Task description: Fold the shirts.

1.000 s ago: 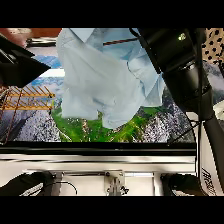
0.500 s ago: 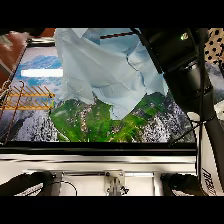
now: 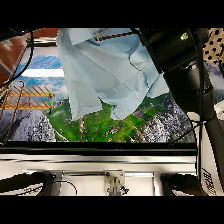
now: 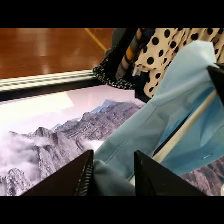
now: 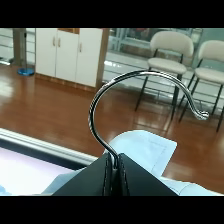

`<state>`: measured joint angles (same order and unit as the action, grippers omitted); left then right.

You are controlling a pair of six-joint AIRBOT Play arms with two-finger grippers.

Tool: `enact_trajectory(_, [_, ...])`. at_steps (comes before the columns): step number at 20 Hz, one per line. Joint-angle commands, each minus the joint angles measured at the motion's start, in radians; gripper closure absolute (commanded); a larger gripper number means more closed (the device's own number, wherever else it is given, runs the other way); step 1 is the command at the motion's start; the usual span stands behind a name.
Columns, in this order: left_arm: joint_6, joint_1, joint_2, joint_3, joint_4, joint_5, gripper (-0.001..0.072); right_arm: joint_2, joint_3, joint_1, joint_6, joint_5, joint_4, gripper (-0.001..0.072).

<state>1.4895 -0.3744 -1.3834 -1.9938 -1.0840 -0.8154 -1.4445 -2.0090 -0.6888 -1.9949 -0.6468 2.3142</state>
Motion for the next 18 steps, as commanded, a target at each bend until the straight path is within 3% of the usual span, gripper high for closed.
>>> enact_trajectory(1, [-0.003,0.0,-0.005,-0.001,0.031,0.029,0.0549,0.0,-0.001,-0.001,0.003,-0.005,-0.001,0.0645])
enact_trajectory(3, [-0.017,-0.007,0.016,-0.017,0.033,0.031,0.0613,0.0,-0.001,-0.001,0.003,-0.036,-0.001,0.0645])
enact_trajectory(5, [-0.09,-0.024,0.046,-0.032,0.072,0.031,0.0645,0.0,-0.001,-0.001,0.003,-0.07,-0.001,0.0645])
enact_trajectory(11, [-0.173,-0.179,0.108,-0.031,0.074,-0.082,0.0647,0.0,-0.001,-0.001,-0.016,-0.082,-0.001,0.0645])
enact_trajectory(14, [-0.17,-0.272,0.103,0.006,0.002,-0.198,0.0641,0.0,-0.001,-0.001,-0.032,-0.08,0.0,0.0645])
enact_trajectory(15, [-0.167,-0.281,0.103,0.02,-0.057,-0.256,0.049,0.002,-0.001,-0.001,-0.031,-0.081,0.001,0.0645])
enact_trajectory(16, [-0.148,-0.28,0.104,0.021,-0.121,-0.299,0.0274,0.005,-0.001,-0.001,-0.031,-0.082,0.002,0.0645])
enact_trajectory(17, [-0.112,-0.27,0.114,0.021,-0.211,-0.306,0.0172,0.011,-0.001,-0.001,-0.028,-0.084,0.003,0.0645])
enact_trajectory(18, [-0.105,-0.258,0.127,0.016,-0.295,-0.304,0.0161,0.022,-0.001,-0.001,-0.022,-0.086,0.004,0.0645])
